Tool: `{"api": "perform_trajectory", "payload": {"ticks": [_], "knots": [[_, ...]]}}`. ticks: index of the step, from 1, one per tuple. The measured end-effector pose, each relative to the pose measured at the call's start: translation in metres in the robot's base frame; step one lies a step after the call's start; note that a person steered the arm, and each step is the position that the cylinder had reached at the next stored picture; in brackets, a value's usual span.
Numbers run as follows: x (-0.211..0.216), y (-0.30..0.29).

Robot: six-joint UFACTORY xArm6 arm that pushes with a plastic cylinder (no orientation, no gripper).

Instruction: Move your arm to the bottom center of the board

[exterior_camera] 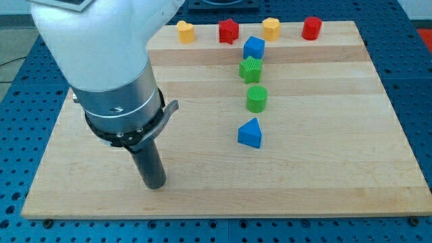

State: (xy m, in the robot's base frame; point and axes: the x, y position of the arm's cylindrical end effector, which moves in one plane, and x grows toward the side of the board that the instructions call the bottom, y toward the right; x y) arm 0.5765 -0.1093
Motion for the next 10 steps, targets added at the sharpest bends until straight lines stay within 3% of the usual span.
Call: {"api": "perform_trajectory", "payload": {"ticks": [7, 8, 9, 10], "knots": [[-0.001, -0.006], [0.041, 0.036], [0.042, 0.048], [0.009, 0.108]]}}
